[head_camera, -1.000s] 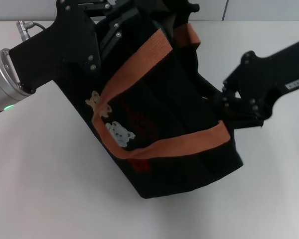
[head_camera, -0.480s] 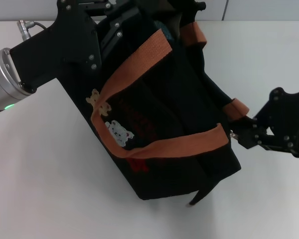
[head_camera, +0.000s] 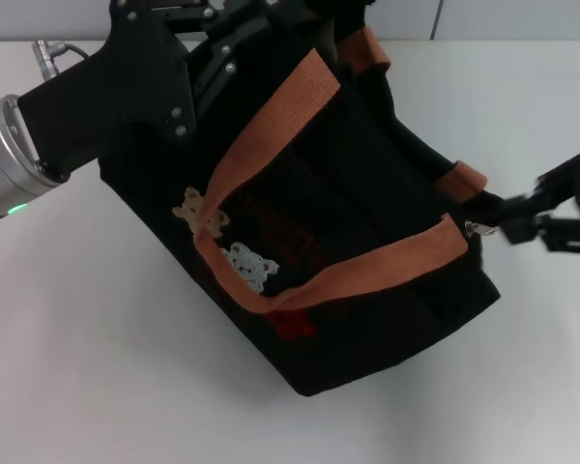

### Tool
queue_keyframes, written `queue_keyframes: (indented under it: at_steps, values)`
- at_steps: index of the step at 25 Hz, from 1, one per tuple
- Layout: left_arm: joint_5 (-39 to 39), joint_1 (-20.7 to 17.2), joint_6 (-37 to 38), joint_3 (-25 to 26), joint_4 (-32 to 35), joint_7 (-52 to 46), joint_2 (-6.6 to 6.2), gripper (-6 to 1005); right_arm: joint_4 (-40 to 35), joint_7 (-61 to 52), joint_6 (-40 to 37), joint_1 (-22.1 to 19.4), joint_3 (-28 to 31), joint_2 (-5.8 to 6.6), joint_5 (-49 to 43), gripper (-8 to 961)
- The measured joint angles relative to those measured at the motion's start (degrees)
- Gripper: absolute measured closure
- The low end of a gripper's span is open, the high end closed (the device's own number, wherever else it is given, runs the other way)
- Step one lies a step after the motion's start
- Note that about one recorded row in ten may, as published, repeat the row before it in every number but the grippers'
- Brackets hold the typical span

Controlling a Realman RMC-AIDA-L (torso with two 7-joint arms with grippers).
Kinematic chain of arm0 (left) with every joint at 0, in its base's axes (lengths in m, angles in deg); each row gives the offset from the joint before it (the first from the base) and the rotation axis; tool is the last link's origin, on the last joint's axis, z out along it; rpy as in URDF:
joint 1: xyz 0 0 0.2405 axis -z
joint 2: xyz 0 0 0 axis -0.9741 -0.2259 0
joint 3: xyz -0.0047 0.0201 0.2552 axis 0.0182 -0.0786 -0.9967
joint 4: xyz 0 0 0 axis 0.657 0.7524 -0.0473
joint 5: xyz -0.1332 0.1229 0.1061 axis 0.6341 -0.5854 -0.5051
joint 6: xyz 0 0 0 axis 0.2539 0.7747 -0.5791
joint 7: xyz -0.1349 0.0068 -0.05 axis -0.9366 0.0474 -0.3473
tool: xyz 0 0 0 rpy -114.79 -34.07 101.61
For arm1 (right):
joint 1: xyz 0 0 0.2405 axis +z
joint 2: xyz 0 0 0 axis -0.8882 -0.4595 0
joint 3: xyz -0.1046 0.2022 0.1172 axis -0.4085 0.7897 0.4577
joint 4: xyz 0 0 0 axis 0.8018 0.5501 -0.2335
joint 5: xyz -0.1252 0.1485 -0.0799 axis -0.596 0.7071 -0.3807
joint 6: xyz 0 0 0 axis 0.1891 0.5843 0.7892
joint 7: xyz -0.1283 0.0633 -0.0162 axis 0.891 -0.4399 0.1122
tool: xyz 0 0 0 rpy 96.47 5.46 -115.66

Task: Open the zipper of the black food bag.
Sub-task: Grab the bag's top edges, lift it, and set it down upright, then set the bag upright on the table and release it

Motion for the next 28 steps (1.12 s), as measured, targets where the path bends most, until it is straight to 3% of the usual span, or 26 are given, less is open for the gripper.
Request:
queue_keyframes:
  at_steps: [1, 7, 11, 16, 22, 28]
  values:
    - [0.00, -0.09, -0.01, 0.02, -0.02, -0.01, 0.00, 890, -0.05, 2.53, 1.38, -1.24, 3.23, 0.02, -0.20, 887]
    - [0.00, -0.38, -0.13, 0.22, -0.88, 0.06, 0.00, 890, 4.09, 9.13, 6.93, -3.56, 5.57, 0.18, -0.48, 684]
    - [0.00, -0.25, -0.29, 0.03, -0.88, -0.03, -0.03, 890, 11.56, 11.92, 8.15, -2.34, 3.93, 0.45, -0.50, 549]
    - [0.00, -0.15, -0.29, 0.00, -0.88, -0.11, -0.07, 891, 15.30, 13.96, 10.30, -1.34, 2.82, 0.11, -0.51, 321]
    - [-0.01, -0.17, -0.16, 0.00, -0.88, -0.13, -0.08, 891, 16.39, 14.16, 15.03, -1.35, -1.34, -0.03, -0.16, 179]
    - [-0.15, -0.30, -0.32, 0.00, -0.97, -0.04, -0.08, 889, 19.20, 15.31, 21.24, -1.41, -1.40, -0.12, 3.10, 258]
